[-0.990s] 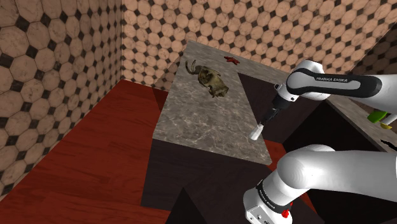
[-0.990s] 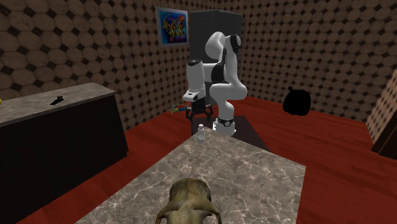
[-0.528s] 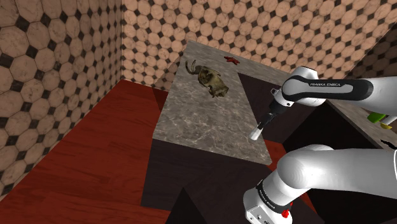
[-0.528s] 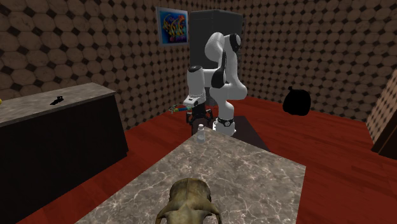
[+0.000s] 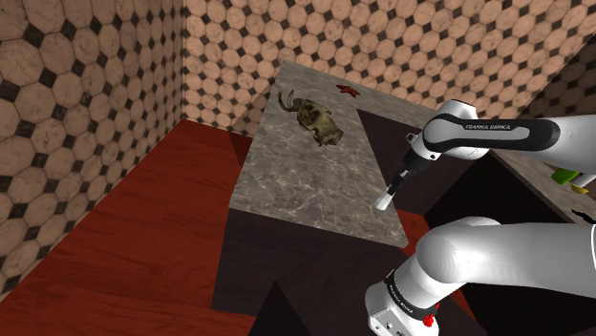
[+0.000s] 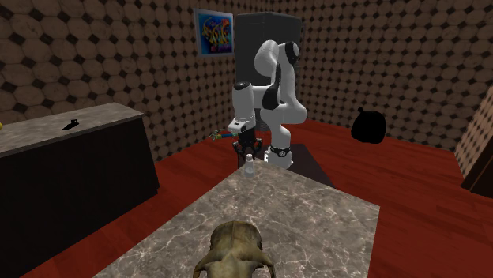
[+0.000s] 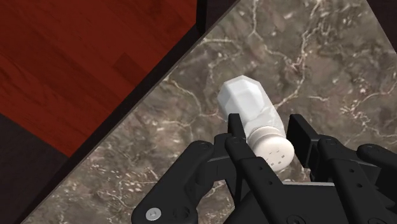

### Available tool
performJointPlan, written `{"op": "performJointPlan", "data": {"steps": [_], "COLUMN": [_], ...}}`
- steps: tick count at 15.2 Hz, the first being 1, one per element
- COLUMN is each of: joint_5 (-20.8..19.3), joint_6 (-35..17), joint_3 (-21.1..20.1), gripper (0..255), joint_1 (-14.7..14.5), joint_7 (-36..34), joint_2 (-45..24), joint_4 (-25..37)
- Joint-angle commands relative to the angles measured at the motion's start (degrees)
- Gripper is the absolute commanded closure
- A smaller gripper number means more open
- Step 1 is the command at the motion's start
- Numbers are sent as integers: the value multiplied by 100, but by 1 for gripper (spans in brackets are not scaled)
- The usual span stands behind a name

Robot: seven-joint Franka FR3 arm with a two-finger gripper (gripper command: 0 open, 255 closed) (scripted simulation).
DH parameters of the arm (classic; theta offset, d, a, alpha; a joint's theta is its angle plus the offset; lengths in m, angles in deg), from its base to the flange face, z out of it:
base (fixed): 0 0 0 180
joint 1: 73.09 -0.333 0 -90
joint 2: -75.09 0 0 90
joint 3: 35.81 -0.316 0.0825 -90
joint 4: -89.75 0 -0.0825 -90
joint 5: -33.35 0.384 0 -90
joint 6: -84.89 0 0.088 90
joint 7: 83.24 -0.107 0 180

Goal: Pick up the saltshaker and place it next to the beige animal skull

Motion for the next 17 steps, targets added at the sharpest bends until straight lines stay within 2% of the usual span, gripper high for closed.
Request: {"op": "performJointPlan", "data": {"steps": [1,7,17], "joint_5": [0,1,195], "joint_6": [1,-1,946], "joint_3": [0,1,-311], "gripper": [255,255,255], "joint_1": [0,-1,-13], "joint_7": [0,0,-47], "joint_2": [0,-3,421], "joint_4": [-3,-2,527]}}
